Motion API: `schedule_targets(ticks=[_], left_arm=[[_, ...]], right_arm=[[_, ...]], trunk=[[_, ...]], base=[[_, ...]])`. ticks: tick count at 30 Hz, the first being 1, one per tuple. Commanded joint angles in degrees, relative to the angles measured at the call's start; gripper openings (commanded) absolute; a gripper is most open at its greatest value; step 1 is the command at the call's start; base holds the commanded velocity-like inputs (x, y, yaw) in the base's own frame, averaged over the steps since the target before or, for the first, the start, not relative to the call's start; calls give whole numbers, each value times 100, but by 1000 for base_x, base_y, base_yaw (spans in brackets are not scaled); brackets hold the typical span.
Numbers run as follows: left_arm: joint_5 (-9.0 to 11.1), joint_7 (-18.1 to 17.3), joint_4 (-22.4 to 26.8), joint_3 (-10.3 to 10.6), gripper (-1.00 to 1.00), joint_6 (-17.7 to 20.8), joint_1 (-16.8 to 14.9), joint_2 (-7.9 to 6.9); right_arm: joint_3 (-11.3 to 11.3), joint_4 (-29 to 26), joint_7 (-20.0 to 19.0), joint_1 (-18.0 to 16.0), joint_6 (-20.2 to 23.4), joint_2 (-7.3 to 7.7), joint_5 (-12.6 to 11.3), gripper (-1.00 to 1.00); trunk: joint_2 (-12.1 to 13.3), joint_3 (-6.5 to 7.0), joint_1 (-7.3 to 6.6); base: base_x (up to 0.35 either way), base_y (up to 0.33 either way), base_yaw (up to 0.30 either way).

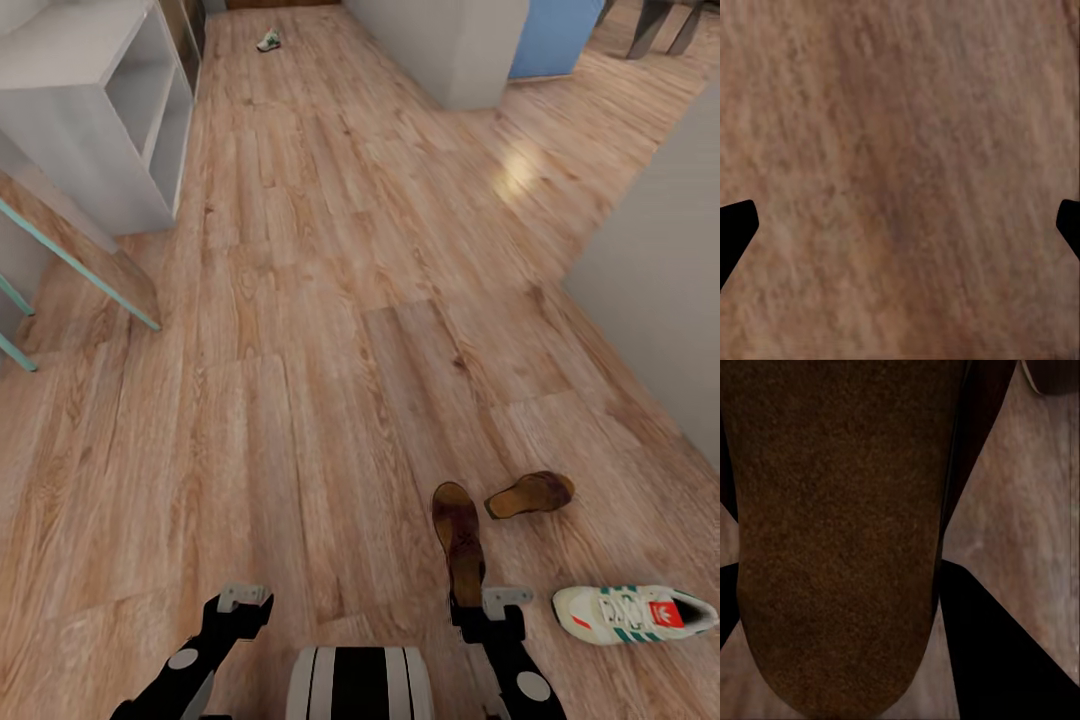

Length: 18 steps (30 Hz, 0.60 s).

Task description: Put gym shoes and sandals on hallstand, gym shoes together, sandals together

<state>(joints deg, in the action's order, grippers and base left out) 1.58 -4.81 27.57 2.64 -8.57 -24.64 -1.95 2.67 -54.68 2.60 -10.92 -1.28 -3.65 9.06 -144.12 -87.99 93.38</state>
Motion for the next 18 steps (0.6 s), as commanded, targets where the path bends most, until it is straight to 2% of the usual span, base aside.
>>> schedule_targets(ticks=[1, 4, 8, 11, 16, 18], left_arm=[[19, 2, -7, 27, 100, -24, 2, -6], [24, 7, -98, 27, 100, -43, 20, -5], [35, 6, -227, 27, 100, -201, 101, -4], [41, 10, -257, 27, 100, -498, 252, -6], [43, 26, -276, 17, 100, -720, 520, -11], [49, 40, -264, -94, 100, -763, 709, -18]], right_arm=[[13, -2, 10, -1, -13, 16, 45, -100], [10, -23, 18, 1, -19, 140, 50, -100], [15, -24, 90, 17, -117, 208, 49, -100], [15, -8, 144, 62, -493, 225, 51, -100], [17, 11, 178, 485, -1148, 232, 53, -100], [55, 14, 185, 771, -1389, 269, 52, -100]], trunk=[[1, 26, -3], [5, 111, -11], [10, 224, -21], [14, 309, -29], [21, 451, -42], [23, 507, -47]], base=[[0, 0, -242], [0, 0, -244], [0, 0, -245], [0, 0, -246], [0, 0, -246], [0, 0, -246]])
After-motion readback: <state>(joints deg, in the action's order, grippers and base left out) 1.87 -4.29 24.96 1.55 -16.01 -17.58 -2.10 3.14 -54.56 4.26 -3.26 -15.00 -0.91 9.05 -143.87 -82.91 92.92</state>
